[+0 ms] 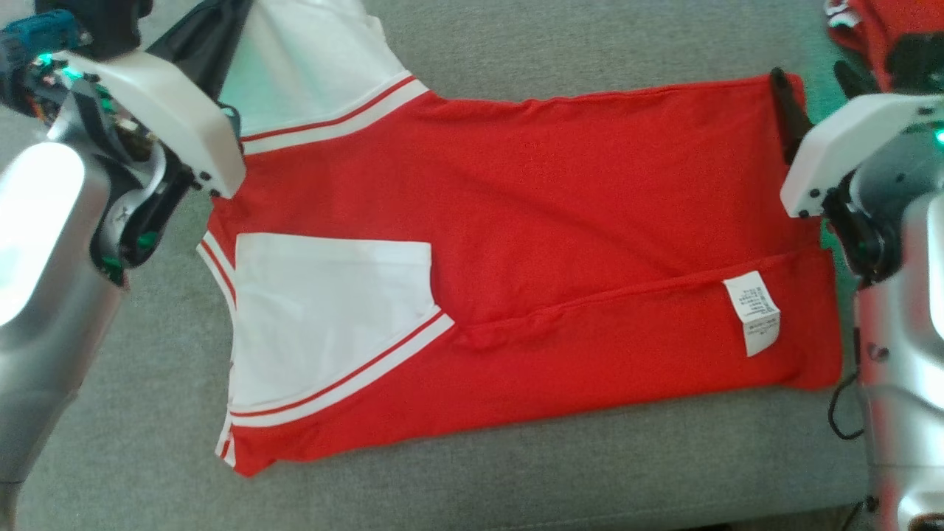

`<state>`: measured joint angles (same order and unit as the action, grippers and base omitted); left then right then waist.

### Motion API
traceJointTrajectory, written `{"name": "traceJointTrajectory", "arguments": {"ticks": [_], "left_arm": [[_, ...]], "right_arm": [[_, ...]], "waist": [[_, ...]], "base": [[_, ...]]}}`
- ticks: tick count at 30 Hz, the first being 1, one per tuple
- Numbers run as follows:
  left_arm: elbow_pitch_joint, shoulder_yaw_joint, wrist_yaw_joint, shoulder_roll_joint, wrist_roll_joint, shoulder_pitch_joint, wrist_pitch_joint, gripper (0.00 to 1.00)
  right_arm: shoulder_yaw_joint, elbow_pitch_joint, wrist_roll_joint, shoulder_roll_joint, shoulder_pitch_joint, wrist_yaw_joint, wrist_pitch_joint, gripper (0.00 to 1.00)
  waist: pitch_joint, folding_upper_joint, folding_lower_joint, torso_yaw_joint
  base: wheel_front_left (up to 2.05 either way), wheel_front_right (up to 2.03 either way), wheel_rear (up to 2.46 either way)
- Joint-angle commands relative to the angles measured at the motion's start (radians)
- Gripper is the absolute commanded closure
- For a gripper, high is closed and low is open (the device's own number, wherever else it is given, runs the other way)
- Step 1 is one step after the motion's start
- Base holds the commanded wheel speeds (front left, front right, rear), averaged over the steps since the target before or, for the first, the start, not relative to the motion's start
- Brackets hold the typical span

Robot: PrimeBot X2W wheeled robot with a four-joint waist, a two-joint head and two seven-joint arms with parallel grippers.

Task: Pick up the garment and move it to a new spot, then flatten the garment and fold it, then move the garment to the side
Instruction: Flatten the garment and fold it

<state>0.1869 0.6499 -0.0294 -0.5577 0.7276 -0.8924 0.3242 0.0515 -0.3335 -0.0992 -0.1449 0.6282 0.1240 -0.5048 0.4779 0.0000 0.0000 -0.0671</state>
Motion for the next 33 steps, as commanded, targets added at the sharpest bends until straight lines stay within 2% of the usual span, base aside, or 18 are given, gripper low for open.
{"name": "traceJointTrajectory", "arguments": {"ticks": [1, 4, 5, 6, 9, 10, 11, 19, 27, 33], "left_arm": [[-0.034, -0.04, 0.006, -0.034, -0.015, -0.021, -0.009, 1.0], [-0.045, -0.037, 0.006, -0.031, -0.013, -0.019, -0.01, 1.0], [-0.047, -0.036, 0.006, -0.031, -0.012, -0.018, -0.011, 1.0], [-0.047, -0.036, 0.006, -0.031, -0.011, -0.018, -0.012, 1.0], [-0.046, -0.037, 0.005, -0.032, -0.007, -0.016, -0.016, 1.0], [-0.045, -0.037, 0.004, -0.032, -0.006, -0.015, -0.018, 1.0], [-0.043, -0.038, 0.003, -0.032, -0.003, -0.013, -0.02, 1.0], [-0.063, -0.055, 0.001, -0.032, 0.025, 0.045, -0.082, 1.0], [-0.181, -0.06, 0.062, -0.043, 0.044, 0.264, -0.19, 1.0], [-0.264, -0.042, 0.109, -0.039, 0.053, 0.438, -0.259, 1.0]], "right_arm": [[-0.013, 0.017, 0.003, -0.007, 0.019, 0.007, -0.012, 0.0], [-0.017, -0.034, -0.014, -0.002, 0.041, 0.007, -0.03, 0.0], [-0.021, -0.046, -0.016, -0.002, 0.047, 0.007, -0.033, 0.11], [-0.022, -0.057, -0.018, -0.001, 0.052, 0.007, -0.036, 0.47], [-0.03, -0.077, -0.038, 0.004, 0.063, 0.007, -0.021, 0.75], [-0.034, -0.083, -0.046, 0.004, 0.066, 0.007, -0.014, 0.93], [-0.038, -0.09, -0.05, 0.001, 0.068, 0.007, -0.006, 1.0], [-0.067, -0.112, -0.067, -0.026, 0.048, 0.007, 0.118, 1.0], [-0.039, -0.042, -0.098, -0.048, -0.123, 0.007, 0.229, 1.0], [0.015, 0.033, -0.092, -0.026, -0.262, 0.007, 0.249, 1.0]], "waist": [[0.006, 0.0, 0.0, 0.006], [0.011, 0.0, 0.0, 0.01], [0.012, 0.0, 0.0, 0.01], [0.012, 0.0, 0.0, 0.01], [0.009, 0.0, 0.0, 0.008], [0.008, 0.0, 0.0, 0.008], [0.005, 0.0, 0.0, 0.007], [-0.054, 0.0, 0.0, 0.018], [-0.183, 0.0, 0.0, 0.043], [-0.25, 0.0, 0.0, 0.059]], "base": [[0.0, 0.0, 0.0], [0.0, 0.0, 0.0], [0.0, 0.0, 0.0], [0.0, 0.0, 0.0], [0.0, 0.0, 0.0], [0.0, 0.0, 0.0], [0.0, 0.0, 0.0], [0.0, 0.0, 0.0], [0.0, 0.0, 0.0], [0.0, 0.0, 0.0]]}}
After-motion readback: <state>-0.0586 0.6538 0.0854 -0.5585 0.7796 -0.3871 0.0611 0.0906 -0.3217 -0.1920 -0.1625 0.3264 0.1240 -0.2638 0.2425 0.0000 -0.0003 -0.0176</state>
